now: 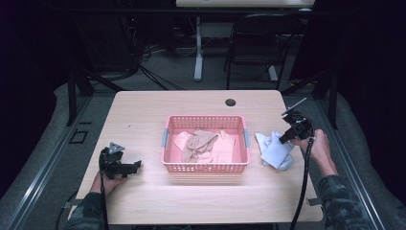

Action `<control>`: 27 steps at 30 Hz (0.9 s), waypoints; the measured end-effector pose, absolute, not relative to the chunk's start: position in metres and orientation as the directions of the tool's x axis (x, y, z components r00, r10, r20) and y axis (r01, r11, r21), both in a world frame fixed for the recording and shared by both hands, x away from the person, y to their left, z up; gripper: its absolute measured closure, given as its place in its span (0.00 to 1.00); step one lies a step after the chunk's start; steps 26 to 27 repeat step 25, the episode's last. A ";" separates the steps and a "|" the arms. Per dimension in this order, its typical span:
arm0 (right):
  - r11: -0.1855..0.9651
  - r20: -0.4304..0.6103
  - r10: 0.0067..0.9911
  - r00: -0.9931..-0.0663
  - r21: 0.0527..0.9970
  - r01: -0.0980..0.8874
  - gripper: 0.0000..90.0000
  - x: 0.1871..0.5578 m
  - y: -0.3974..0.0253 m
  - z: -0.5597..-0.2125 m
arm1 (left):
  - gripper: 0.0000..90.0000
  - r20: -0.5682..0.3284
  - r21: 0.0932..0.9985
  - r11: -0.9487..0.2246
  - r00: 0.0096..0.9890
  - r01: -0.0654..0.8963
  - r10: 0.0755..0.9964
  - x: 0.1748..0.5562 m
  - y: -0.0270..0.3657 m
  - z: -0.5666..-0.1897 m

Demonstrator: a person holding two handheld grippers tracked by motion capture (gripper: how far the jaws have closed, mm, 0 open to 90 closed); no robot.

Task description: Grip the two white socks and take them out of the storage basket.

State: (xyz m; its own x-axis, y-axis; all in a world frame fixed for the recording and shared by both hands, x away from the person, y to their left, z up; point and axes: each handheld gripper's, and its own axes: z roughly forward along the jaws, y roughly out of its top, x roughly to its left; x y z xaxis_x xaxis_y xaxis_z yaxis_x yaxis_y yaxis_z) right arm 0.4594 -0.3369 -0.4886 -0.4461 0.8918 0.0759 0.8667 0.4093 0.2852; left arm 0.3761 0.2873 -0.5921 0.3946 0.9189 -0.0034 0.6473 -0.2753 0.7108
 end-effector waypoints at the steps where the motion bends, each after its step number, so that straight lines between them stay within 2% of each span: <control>1: 0.422 0.068 0.888 -0.455 0.273 0.864 0.79 0.459 -0.338 -0.488 | 0.00 -0.004 0.710 -0.275 0.394 0.648 0.919 0.376 0.287 -0.592; 3: 0.411 0.063 0.892 -0.447 0.297 0.862 0.74 0.456 -0.340 -0.487 | 0.00 -0.004 0.710 -0.275 0.394 0.648 0.919 0.376 0.287 -0.592; 8: 0.376 0.038 0.908 -0.418 0.369 0.850 0.44 0.439 -0.345 -0.471 | 0.00 -0.003 0.711 -0.276 0.395 0.647 0.919 0.376 0.287 -0.592; 12: 0.385 0.015 0.901 -0.433 0.427 0.818 0.28 0.417 -0.345 -0.466 | 0.00 -0.003 0.711 -0.276 0.396 0.646 0.918 0.376 0.287 -0.592; 14: 0.384 0.030 0.898 -0.439 0.435 0.815 0.17 0.403 -0.344 -0.469 | 0.00 -0.003 0.713 -0.276 0.396 0.645 0.918 0.376 0.287 -0.592; 15: 0.389 0.026 0.894 -0.448 0.453 0.802 0.15 0.396 -0.344 -0.473 | 0.00 -0.003 0.712 -0.276 0.396 0.645 0.918 0.376 0.287 -0.592; 19: 0.391 0.045 0.893 -0.448 0.416 0.821 0.05 0.383 -0.345 -0.481 | 0.00 -0.004 0.712 -0.277 0.398 0.645 0.917 0.376 0.287 -0.592; 27: 0.391 0.047 0.893 -0.448 0.414 0.822 0.04 0.375 -0.348 -0.485 | 0.00 -0.004 0.712 -0.278 0.399 0.644 0.917 0.376 0.287 -0.592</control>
